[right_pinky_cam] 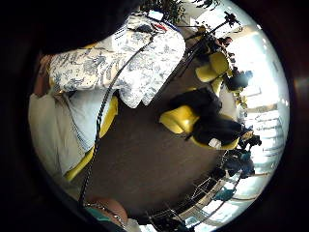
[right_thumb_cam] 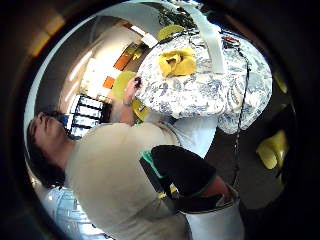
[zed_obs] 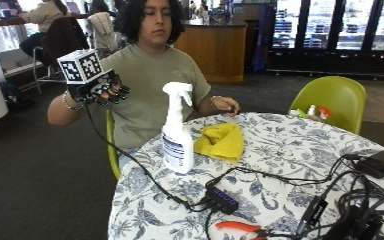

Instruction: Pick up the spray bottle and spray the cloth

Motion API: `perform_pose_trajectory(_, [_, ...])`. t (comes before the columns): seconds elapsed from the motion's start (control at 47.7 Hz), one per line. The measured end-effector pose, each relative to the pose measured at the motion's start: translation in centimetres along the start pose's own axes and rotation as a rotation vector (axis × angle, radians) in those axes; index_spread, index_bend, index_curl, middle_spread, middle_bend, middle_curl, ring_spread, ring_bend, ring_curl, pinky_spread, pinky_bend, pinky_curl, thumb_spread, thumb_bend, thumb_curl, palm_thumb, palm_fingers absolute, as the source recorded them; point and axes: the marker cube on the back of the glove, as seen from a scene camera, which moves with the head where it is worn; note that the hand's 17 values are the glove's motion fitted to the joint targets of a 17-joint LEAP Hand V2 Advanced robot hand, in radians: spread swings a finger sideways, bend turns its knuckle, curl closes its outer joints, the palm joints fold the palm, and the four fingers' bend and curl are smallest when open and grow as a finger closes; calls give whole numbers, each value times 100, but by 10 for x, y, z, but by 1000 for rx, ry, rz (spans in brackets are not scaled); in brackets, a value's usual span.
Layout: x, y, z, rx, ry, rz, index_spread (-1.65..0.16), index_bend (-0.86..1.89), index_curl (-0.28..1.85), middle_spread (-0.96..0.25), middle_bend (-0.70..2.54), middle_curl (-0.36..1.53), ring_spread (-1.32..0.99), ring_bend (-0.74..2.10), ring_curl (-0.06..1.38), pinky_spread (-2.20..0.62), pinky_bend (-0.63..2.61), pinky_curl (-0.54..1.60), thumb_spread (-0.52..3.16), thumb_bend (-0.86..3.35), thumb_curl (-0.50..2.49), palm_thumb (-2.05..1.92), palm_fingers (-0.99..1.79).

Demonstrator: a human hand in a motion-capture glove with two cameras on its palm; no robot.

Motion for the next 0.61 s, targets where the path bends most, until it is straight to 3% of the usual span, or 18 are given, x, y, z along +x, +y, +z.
perform_pose_trajectory(0.252, [4,-16,11,82,-236,66,-37,13,14,-8,23,16,-11,41,18,15,35,19,86,14,16,38,36])
perform_pose_trajectory(0.608, [18,-79,36,247,-716,133,-40,11,16,-6,22,25,-9,47,25,17,41,28,102,14,28,65,36])
